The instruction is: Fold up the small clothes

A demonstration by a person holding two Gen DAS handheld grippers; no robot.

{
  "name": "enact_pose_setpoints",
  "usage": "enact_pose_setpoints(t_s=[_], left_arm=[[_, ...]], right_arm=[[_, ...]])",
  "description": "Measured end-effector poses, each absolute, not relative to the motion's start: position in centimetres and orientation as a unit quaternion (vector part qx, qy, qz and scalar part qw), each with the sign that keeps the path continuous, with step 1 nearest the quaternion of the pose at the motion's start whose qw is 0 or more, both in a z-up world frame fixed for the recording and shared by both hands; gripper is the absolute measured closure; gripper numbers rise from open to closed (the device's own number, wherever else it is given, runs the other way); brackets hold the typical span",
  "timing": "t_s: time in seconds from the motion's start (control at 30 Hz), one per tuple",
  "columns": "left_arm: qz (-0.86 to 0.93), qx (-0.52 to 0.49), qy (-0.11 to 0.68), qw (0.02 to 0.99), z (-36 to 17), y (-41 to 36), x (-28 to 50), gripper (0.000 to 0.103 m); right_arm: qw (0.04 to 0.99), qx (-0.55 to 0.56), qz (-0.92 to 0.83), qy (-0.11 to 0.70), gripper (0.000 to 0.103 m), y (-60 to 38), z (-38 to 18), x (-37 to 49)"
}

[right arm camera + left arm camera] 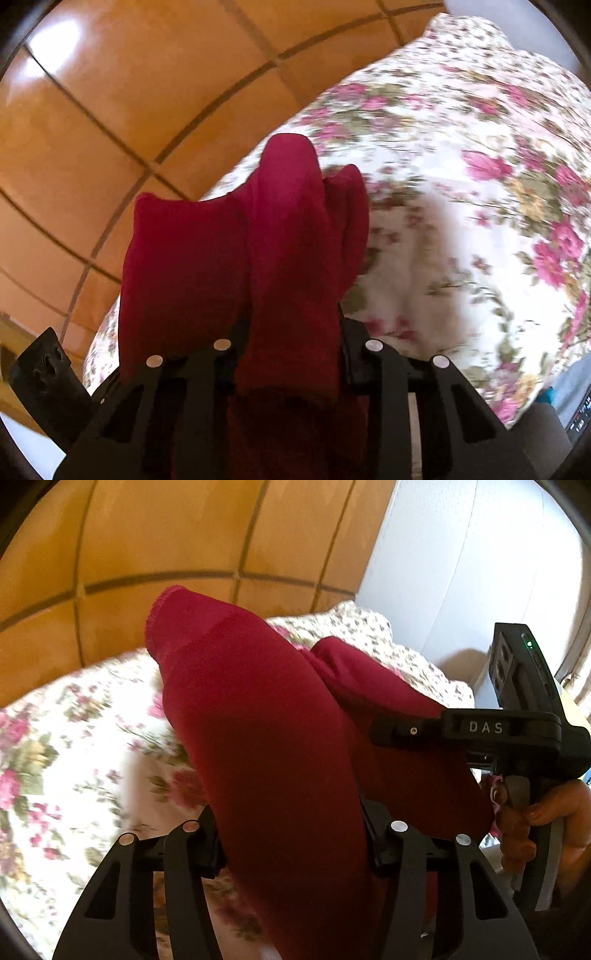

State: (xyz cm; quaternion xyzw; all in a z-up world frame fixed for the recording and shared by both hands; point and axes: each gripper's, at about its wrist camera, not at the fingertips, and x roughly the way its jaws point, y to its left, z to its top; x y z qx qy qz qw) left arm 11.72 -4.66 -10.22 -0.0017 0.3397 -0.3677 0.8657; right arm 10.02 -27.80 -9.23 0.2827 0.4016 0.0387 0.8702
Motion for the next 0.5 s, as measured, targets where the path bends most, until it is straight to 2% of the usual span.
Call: enact_pose_setpoints(t_s=[0.27,0.4,0.5], left_arm=[[-0.354,-0.015,0.318,0.879,-8.5,-2.1,13.6,0.049],[-0.355,-0.013,0.306,0.883,-7.3,-3.6,16.1,0.049],[-0.359,-0.018,0.303,0.883,-6.8,-5.6,18.8,0.049]], right_arm=[[0.868,0.262,0.077,0.414,0.072,-25.0,-5.7,13.7],[0.872,0.242,0.085,0.417,0.073,-25.8,-4.3,16.3],[0.890,0.221,0.080,0.390,0.073,-28.1,-3.7,17.8]])
